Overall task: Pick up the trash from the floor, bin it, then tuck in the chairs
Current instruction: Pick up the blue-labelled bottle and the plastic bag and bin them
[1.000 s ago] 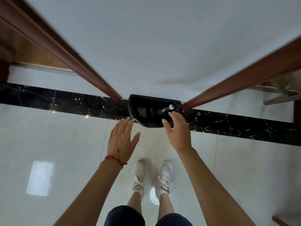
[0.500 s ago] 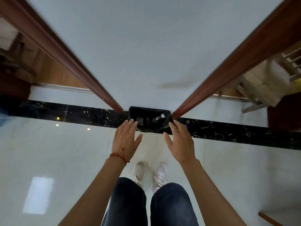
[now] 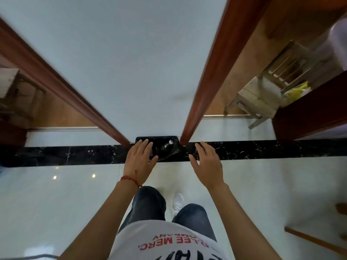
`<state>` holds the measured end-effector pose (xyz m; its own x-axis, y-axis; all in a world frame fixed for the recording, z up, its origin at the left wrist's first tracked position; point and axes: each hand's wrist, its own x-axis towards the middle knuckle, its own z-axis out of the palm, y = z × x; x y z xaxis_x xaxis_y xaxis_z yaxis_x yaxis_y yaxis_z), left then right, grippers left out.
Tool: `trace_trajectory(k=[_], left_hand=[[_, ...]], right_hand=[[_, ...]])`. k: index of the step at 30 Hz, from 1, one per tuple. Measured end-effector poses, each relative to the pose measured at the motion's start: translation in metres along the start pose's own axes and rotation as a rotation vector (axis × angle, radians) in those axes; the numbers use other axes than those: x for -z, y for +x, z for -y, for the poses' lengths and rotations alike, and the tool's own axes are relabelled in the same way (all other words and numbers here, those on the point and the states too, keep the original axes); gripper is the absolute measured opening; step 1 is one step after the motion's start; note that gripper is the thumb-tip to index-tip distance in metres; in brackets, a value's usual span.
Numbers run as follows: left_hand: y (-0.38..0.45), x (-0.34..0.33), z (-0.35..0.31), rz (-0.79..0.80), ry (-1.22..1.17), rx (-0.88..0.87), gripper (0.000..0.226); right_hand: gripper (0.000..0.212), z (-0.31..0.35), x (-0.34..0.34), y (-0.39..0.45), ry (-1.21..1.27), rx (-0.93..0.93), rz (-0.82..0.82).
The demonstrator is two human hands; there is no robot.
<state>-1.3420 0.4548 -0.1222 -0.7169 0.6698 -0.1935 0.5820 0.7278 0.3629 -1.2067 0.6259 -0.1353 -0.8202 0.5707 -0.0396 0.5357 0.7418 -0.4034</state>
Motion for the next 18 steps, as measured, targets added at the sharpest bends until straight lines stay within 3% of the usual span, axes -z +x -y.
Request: trace_trajectory(k=[10,15,18], left_hand=[[0.036,0.026,-0.013,0.202,0.114,-0.385,0.051],[0.050,0.029,-0.023,0.288,0.179,-0.594,0.071],[0.048,0.030,-0.038,0.334,0.201,-0.705,0.069]], right_hand=[[0.048,0.007,0.010,-0.055,-0.039,-0.387,-0.108],[0.050,0.026,0.007,-0.097,0.042,-0.685,-0.172],[0.050,0.035,0.007,-0.126,0.078,-0.837,-0.200]])
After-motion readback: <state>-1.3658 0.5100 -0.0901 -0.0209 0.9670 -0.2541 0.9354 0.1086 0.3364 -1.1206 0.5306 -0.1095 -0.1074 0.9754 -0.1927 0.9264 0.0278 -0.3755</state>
